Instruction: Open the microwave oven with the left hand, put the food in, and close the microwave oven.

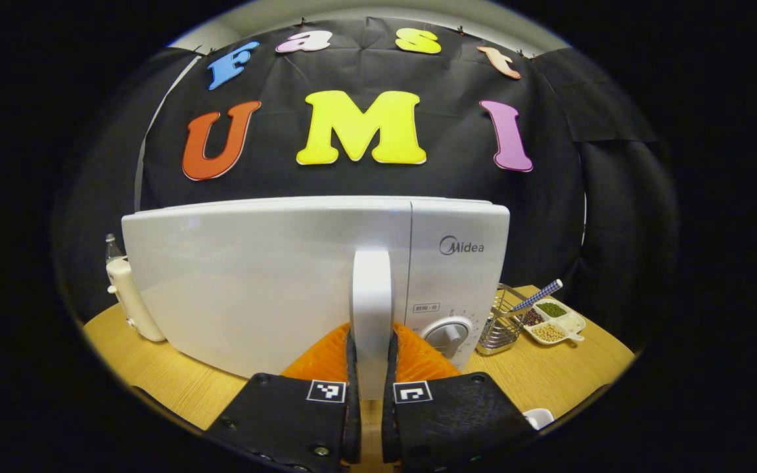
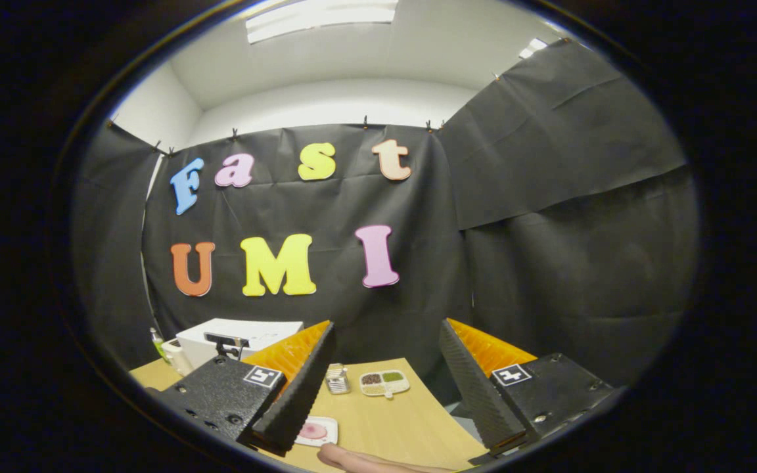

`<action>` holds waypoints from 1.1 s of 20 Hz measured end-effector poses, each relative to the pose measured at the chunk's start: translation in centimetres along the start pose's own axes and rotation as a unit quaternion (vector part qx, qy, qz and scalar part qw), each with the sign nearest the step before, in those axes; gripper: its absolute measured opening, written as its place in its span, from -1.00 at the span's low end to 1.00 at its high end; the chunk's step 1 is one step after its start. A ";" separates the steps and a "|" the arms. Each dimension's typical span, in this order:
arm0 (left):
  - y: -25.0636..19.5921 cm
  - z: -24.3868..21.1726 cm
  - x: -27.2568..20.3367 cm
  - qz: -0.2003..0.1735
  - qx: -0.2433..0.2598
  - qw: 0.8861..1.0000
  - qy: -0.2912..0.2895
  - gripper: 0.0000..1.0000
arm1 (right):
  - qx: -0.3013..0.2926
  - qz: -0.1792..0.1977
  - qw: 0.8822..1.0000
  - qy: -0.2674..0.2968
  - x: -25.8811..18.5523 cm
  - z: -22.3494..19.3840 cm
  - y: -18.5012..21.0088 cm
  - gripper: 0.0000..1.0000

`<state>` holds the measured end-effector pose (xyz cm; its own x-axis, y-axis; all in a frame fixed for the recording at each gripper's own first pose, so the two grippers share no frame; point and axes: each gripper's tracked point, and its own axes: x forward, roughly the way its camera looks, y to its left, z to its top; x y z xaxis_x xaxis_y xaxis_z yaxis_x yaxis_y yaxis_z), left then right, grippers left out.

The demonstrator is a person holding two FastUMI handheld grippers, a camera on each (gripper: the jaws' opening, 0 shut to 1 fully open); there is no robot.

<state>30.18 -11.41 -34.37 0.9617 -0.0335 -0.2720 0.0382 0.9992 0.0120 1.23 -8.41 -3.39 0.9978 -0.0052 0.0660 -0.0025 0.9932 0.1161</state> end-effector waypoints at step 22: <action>6.9 -3.2 -17.1 -0.075 -0.002 0.997 -0.019 -0.87 | -0.032 0.053 0.998 -0.001 -5.9 -1.9 6.2 0.84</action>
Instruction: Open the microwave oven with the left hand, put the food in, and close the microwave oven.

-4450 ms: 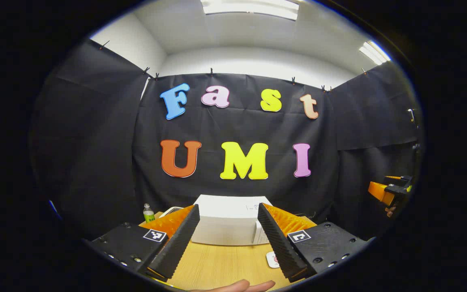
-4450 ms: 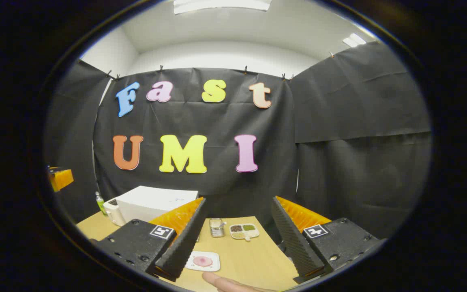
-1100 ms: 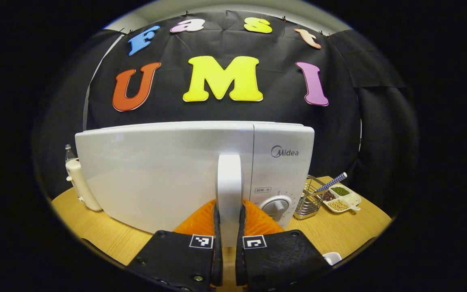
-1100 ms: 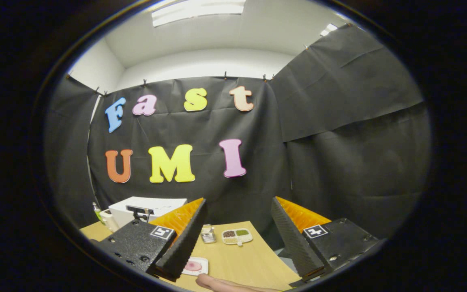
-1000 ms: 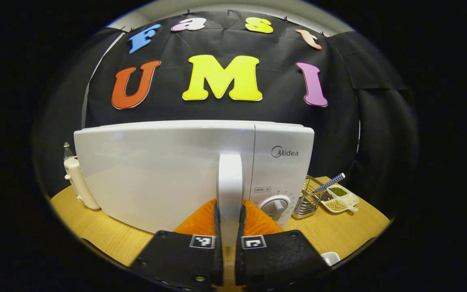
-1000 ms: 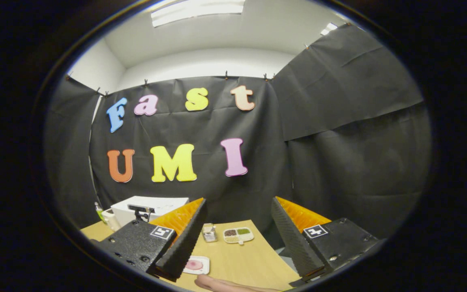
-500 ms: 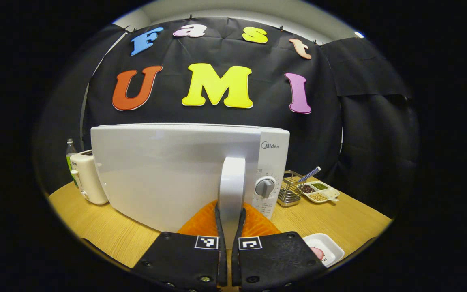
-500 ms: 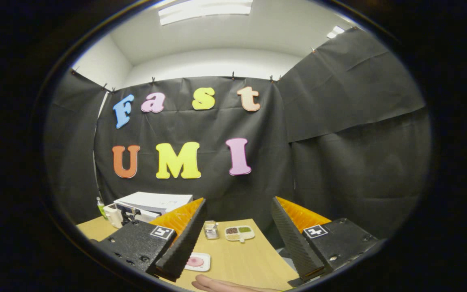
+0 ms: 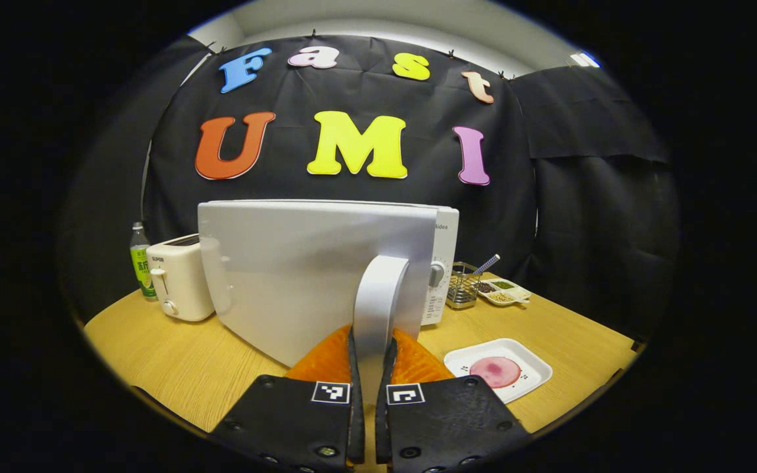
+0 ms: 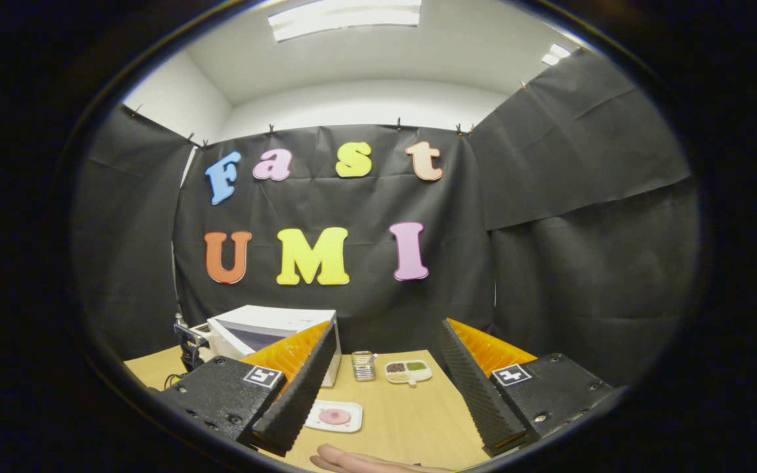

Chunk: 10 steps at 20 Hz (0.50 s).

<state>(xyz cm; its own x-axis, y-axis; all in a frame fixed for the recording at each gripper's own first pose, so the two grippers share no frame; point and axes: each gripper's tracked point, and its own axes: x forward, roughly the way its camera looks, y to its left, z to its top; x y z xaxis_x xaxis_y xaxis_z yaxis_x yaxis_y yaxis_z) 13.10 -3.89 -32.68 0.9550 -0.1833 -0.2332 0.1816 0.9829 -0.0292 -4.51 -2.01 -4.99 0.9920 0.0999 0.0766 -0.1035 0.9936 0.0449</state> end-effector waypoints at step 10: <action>9.3 -1.1 -9.1 0.059 0.000 0.998 -0.016 -0.82 | 0.001 0.013 1.000 0.018 0.0 -1.4 2.1 0.84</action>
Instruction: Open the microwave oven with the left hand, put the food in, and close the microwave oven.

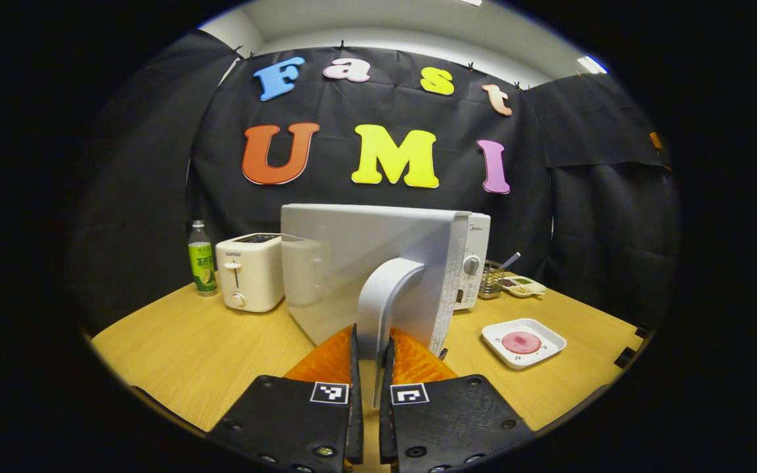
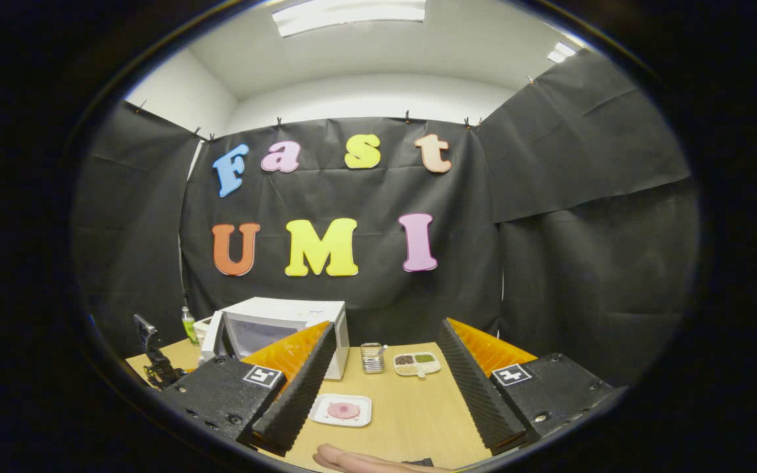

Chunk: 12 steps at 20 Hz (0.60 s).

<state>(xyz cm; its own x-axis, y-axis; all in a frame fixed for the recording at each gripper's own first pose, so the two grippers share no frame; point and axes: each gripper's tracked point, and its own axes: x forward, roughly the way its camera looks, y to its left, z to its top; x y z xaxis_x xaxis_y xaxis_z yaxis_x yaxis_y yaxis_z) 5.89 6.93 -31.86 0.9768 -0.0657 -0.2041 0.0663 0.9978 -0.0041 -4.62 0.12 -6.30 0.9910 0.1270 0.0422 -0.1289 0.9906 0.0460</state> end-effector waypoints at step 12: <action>13.8 2.7 -12.4 0.108 -0.021 0.993 -0.040 0.87 | -0.021 0.004 1.000 0.016 1.0 -1.2 2.2 0.84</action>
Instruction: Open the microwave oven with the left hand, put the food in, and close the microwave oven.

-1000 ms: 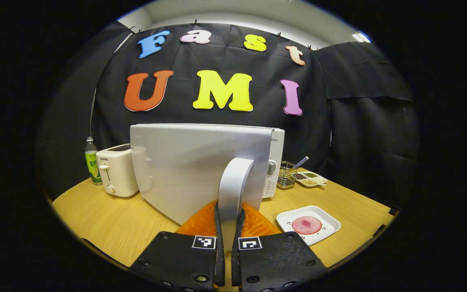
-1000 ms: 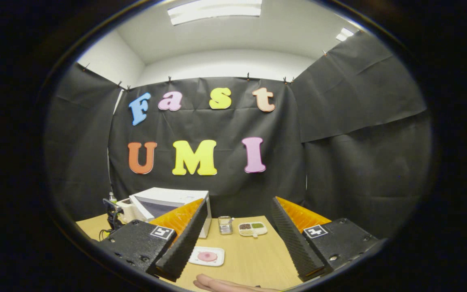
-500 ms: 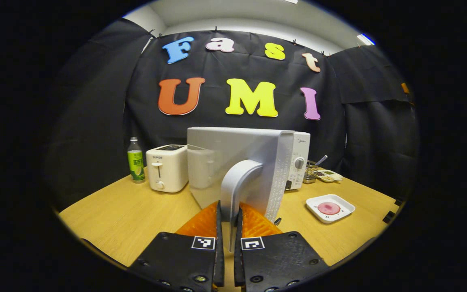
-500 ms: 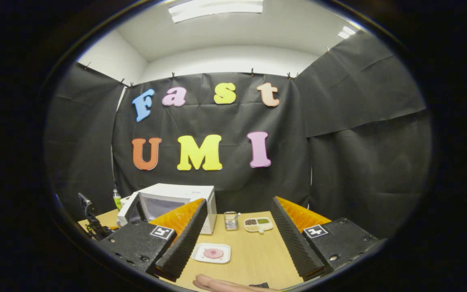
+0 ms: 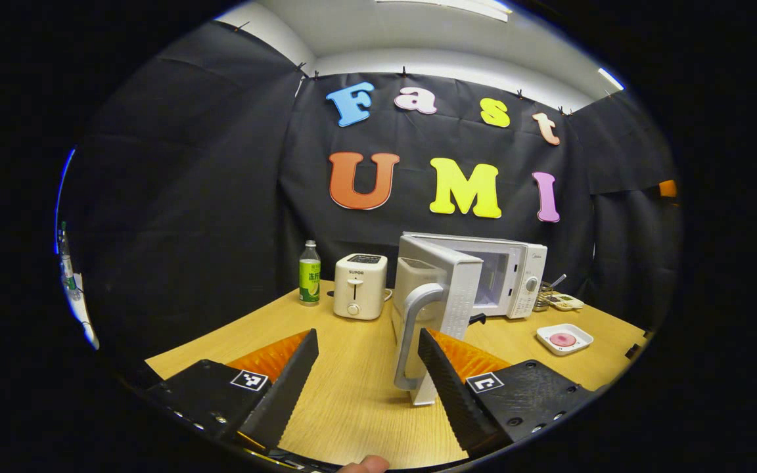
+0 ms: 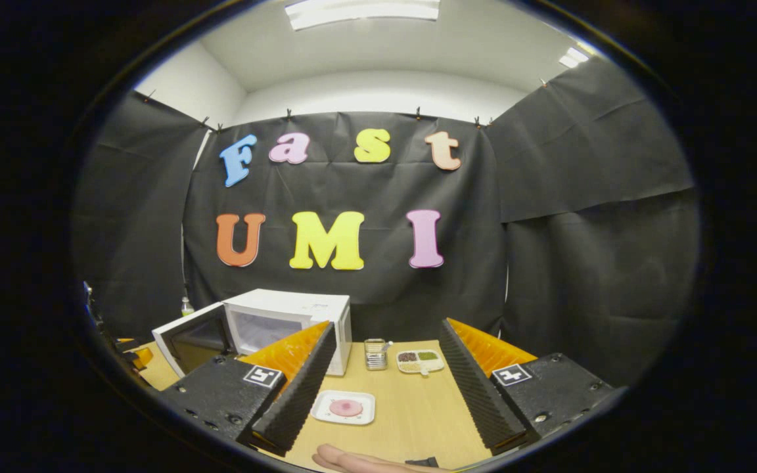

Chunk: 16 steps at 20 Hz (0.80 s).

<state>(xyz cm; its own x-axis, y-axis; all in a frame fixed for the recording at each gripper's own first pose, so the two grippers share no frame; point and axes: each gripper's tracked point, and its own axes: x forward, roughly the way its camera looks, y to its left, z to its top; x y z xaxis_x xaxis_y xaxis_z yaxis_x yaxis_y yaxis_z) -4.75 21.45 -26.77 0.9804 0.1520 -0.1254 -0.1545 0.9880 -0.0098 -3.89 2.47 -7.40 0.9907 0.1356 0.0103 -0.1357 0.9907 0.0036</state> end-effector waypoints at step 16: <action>-8.2 8.9 -2.5 0.018 0.028 0.999 -0.026 0.87 | -0.006 0.066 0.979 0.192 11.9 -11.3 0.1 1.00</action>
<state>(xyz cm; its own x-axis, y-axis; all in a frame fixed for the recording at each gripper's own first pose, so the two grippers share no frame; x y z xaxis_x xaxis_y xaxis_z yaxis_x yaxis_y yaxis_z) -4.89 13.27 -17.56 0.9794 0.1883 -0.0736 -0.1849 0.9815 0.0499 8.04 4.23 -18.56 0.8957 0.2525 -0.3661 -0.2653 0.9640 0.0159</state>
